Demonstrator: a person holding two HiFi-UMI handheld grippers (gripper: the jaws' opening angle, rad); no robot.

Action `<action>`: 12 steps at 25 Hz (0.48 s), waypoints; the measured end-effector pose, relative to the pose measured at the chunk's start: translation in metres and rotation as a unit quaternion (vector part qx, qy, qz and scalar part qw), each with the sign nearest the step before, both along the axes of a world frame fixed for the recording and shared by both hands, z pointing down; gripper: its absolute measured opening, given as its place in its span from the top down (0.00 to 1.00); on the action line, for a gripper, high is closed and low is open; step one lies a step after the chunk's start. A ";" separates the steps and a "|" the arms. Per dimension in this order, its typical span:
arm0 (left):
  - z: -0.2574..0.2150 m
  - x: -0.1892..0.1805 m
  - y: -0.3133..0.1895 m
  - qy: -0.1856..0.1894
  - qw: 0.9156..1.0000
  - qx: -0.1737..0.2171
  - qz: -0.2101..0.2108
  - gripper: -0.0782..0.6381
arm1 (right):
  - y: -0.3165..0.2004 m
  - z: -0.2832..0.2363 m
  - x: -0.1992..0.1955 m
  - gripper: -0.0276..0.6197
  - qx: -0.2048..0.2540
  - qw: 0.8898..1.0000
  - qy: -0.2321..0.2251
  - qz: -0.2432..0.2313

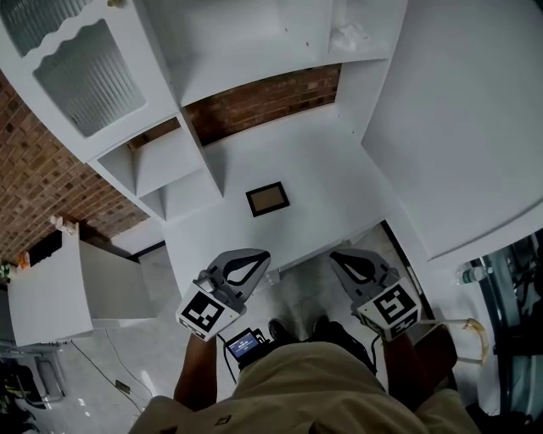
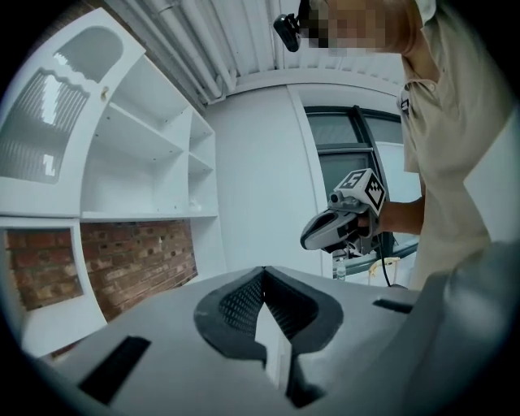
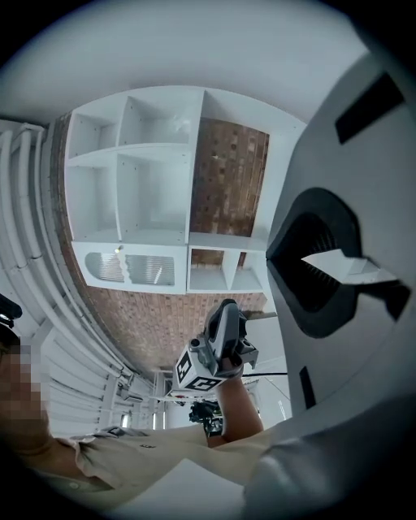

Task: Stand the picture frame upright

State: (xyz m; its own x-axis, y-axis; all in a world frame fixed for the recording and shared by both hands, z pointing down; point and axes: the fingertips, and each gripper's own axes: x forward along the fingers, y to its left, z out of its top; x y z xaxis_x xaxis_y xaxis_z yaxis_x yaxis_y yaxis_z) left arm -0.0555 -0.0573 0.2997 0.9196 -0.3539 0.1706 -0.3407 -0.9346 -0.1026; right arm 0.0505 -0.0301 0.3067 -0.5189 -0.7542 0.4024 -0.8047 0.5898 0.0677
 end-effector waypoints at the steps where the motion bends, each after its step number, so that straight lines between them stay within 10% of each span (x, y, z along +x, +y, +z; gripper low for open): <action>1: 0.003 -0.003 -0.011 0.001 1.000 -0.008 -0.006 0.88 | -0.011 0.002 0.000 0.95 -0.001 1.000 0.001 -0.001; 12: 0.039 -0.007 -0.113 -0.031 0.995 -0.042 -0.083 0.88 | -0.135 0.042 0.004 0.95 -0.028 0.998 -0.021 -0.060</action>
